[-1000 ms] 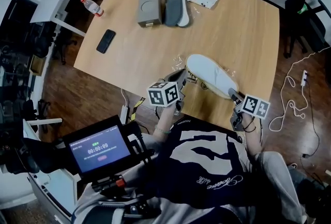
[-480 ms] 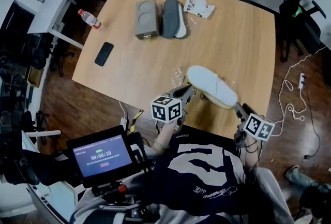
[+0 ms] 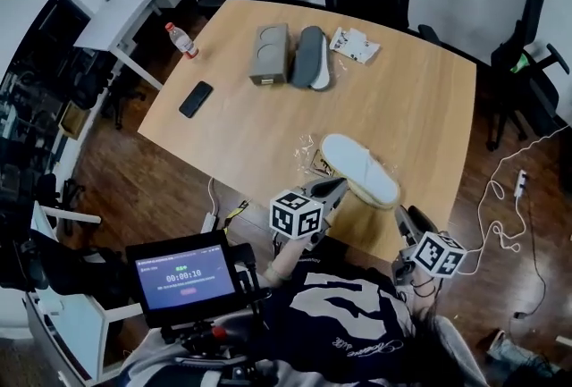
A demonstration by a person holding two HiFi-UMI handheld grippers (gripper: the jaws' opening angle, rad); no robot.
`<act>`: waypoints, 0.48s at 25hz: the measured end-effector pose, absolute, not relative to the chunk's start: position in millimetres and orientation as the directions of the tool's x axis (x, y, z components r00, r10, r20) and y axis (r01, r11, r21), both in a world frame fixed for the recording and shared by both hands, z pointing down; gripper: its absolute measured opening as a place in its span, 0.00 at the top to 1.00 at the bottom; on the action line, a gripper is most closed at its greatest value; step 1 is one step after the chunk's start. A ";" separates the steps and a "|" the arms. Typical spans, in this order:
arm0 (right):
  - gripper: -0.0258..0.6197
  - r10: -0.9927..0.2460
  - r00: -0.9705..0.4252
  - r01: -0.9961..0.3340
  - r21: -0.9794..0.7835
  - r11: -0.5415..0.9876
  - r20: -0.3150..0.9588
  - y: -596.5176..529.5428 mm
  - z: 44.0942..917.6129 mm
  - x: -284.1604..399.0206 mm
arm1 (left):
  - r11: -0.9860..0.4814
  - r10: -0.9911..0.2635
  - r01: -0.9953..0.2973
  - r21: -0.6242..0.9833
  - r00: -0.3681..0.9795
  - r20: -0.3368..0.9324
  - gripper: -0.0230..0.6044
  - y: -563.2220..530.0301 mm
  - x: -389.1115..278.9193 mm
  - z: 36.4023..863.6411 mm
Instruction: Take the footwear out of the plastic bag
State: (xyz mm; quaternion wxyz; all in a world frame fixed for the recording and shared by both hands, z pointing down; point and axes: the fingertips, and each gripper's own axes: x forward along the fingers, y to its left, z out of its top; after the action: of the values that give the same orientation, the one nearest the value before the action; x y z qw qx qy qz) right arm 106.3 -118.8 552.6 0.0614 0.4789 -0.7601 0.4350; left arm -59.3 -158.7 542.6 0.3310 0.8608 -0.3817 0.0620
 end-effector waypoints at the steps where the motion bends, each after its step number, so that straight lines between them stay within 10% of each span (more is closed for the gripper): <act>1: 0.69 -0.669 -0.550 -0.774 -0.606 0.183 0.501 -114.6 549.6 106.8 | -0.482 -0.635 -0.709 0.515 0.687 0.353 0.96 -154.2 -53.3 537.8; 12: 0.98 -0.533 -0.702 -0.704 -0.575 0.417 0.472 -21.6 542.0 117.6 | -0.400 -0.768 -0.789 0.466 0.566 0.300 0.96 -40.1 26.8 511.1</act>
State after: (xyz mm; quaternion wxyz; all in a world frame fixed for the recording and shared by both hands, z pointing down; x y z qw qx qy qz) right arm 117.6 -21.6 542.0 0.1084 0.3704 -0.8349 0.3925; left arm 26.8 -40.1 511.1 0.2888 0.8364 -0.4654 0.0183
